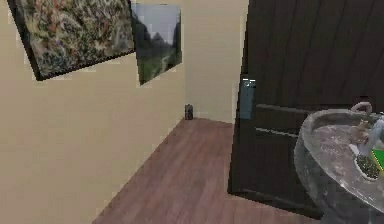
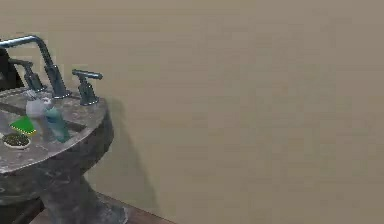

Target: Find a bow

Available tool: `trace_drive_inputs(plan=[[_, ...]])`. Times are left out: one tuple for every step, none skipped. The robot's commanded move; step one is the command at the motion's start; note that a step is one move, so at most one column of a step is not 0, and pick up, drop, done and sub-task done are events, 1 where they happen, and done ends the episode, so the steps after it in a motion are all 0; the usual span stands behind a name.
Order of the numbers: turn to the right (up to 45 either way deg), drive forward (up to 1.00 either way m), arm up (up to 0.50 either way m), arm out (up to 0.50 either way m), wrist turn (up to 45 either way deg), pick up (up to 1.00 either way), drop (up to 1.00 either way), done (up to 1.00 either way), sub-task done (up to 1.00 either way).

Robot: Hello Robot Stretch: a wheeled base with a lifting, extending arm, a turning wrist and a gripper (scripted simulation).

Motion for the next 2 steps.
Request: trace_drive_inputs(plan=[[0.0,1.00,0.00,0.00,0.0,0.00,0.00,0.00,0.00],[-12.0,0.00,0.00,0.00,0.0,0.00,0.00,0.00,0.00]])
